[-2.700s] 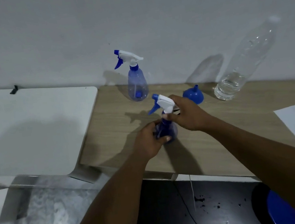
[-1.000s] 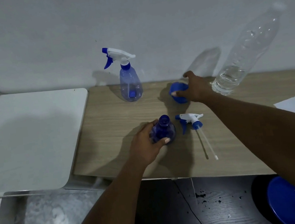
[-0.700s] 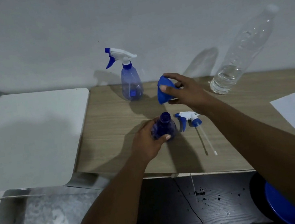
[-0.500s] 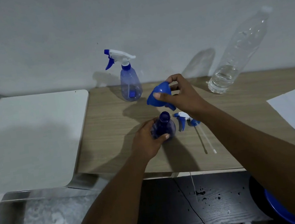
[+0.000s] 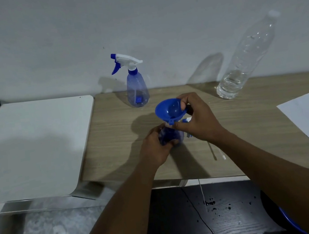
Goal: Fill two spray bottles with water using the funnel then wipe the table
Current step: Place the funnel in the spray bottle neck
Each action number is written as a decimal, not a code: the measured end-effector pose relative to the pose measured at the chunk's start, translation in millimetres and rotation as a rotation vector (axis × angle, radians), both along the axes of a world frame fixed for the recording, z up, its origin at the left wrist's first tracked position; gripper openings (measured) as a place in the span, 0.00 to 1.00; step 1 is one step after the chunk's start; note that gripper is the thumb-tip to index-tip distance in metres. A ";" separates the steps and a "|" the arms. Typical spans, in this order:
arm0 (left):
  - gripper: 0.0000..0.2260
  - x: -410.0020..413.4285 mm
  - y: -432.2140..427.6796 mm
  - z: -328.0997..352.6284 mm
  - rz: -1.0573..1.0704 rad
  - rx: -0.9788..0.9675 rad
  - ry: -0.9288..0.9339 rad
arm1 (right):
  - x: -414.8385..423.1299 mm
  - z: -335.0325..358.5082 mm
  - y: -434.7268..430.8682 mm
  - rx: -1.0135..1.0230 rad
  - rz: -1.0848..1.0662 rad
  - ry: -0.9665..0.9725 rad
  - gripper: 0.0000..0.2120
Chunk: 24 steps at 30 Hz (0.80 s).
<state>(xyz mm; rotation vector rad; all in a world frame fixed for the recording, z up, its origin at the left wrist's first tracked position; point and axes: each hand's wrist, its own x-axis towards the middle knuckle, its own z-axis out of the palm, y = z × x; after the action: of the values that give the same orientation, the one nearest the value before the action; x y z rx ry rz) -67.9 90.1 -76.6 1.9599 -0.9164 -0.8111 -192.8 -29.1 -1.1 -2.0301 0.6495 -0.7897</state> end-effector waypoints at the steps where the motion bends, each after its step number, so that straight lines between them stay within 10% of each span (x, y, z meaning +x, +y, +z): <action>1: 0.28 -0.6 -0.1 -1.4 0.007 -0.020 0.016 | -3.1 -1.8 2.2 -0.040 0.006 0.014 0.25; 9: 0.24 -8.7 1.3 8.2 -0.053 -0.062 0.004 | -13.8 -1.9 5.1 -0.116 0.070 0.159 0.46; 15: 0.44 -11.4 13.4 17.1 0.050 0.051 -0.102 | -37.7 -1.1 2.7 -0.107 0.036 0.185 0.56; 24: 0.08 -98.1 34.1 20.8 0.174 0.030 -0.395 | -126.1 -9.5 -35.0 -0.148 -0.143 0.313 0.26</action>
<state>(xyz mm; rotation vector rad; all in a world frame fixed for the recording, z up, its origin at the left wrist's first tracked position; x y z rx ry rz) -166.0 124.2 -55.8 2.2342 -0.9422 -0.3440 -318.9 -64.2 -10.5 -2.2870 0.9459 -0.6203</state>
